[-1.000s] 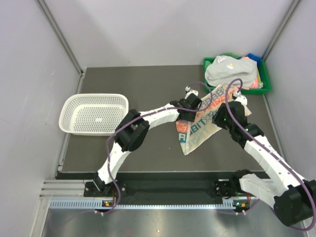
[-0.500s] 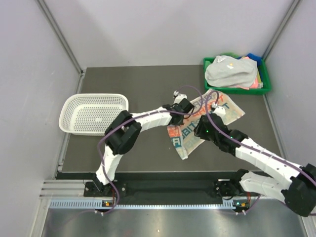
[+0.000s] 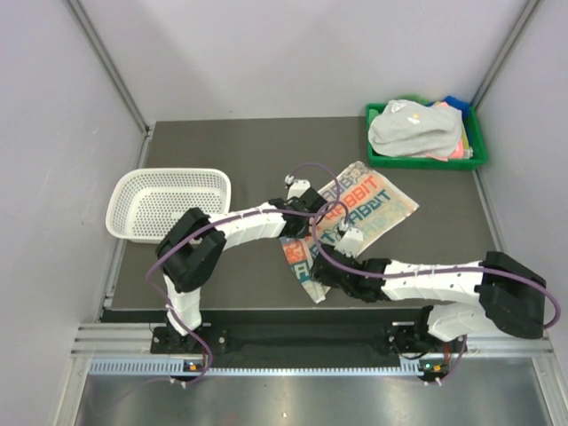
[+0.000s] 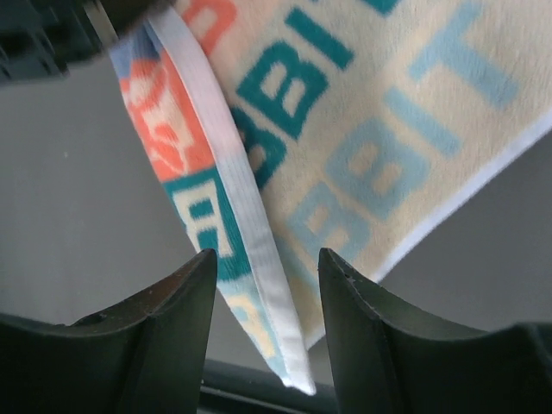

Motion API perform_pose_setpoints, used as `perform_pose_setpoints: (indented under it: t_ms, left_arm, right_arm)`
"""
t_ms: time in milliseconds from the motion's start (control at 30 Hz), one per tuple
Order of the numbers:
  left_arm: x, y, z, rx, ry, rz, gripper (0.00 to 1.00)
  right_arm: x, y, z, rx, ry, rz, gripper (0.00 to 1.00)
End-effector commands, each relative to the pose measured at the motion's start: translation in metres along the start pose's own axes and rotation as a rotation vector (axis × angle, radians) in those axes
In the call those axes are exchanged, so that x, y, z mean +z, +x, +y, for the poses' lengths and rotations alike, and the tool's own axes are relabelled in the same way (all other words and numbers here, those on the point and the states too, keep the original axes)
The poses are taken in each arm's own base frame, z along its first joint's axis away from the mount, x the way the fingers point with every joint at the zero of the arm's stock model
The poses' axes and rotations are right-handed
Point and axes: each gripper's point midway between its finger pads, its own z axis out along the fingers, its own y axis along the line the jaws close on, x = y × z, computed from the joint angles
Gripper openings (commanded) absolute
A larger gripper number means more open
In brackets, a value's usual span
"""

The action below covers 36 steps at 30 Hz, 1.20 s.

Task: Fold and stack the towels
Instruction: Flatten out the crumpled towel

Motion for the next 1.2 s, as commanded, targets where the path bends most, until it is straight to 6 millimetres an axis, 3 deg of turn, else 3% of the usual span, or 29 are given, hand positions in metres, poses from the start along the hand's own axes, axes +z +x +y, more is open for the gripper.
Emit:
perform_pose_setpoints:
  t_ms: [0, 200, 367, 433, 567, 700, 867, 933, 1167]
  left_arm:
    - [-0.013, -0.012, 0.005, -0.078, 0.012, -0.045, 0.09]
    - [-0.014, -0.007, 0.008, -0.088, 0.015, -0.041, 0.09]
    - [-0.015, -0.006, 0.008, -0.097, 0.025, -0.041, 0.1]
    - [-0.016, -0.007, 0.007, -0.098, 0.028, -0.042, 0.09]
    - [-0.017, -0.008, 0.006, -0.097, 0.04, -0.039, 0.09]
    - [-0.018, -0.006, 0.005, -0.096, 0.042, -0.033, 0.09]
    - [-0.023, -0.006, 0.005, -0.094, 0.06, -0.032, 0.11]
    - [-0.027, -0.01, 0.002, -0.093, 0.074, -0.037, 0.16]
    - [-0.035, -0.029, -0.001, -0.08, 0.087, -0.069, 0.33]
  right_arm:
    - [-0.004, 0.011, 0.004, 0.141, -0.002, -0.08, 0.51]
    - [-0.017, 0.039, 0.007, 0.165, -0.021, -0.077, 0.54]
    - [-0.021, 0.057, 0.025, 0.131, -0.048, -0.05, 0.53]
    - [-0.021, 0.064, 0.014, 0.112, 0.01, -0.055, 0.52]
    - [-0.027, 0.074, 0.012, 0.141, 0.003, -0.061, 0.5]
    - [-0.03, 0.069, 0.012, 0.148, -0.005, -0.091, 0.4]
    - [-0.034, 0.059, 0.009, 0.15, -0.004, -0.125, 0.1]
    - [-0.038, 0.051, 0.007, 0.154, -0.009, -0.146, 0.0]
    - [-0.054, 0.032, 0.005, 0.113, -0.002, -0.175, 0.0]
